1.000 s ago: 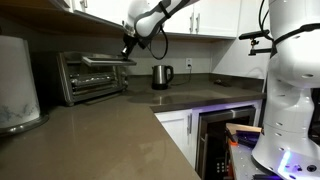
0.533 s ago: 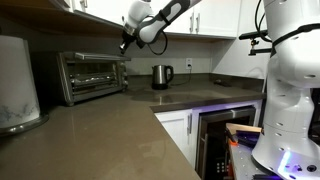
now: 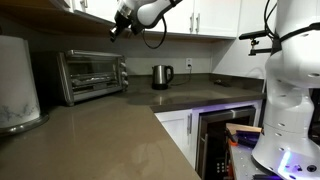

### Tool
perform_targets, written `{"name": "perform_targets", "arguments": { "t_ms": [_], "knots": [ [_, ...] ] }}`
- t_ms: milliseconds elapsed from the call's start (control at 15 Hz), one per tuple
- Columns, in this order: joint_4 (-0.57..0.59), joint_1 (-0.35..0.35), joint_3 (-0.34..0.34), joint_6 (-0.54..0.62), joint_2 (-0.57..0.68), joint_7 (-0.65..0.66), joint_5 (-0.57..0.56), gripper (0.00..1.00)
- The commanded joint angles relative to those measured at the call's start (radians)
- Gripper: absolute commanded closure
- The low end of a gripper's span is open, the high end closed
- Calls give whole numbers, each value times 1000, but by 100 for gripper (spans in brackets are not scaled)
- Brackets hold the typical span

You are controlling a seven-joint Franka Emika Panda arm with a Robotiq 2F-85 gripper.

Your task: Close the oven

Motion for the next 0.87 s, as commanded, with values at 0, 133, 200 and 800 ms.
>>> {"name": "perform_targets", "arguments": {
  "t_ms": [0,133,200,800],
  "knots": [
    [-146,-12,85,-46,-117,-160,243,100],
    [-190,12,95,-124,-161,-263,414,100],
    [-205,18,98,-172,-179,-304,480,100],
    [-244,20,123,-557,-303,-346,619,100]
  ]
}}
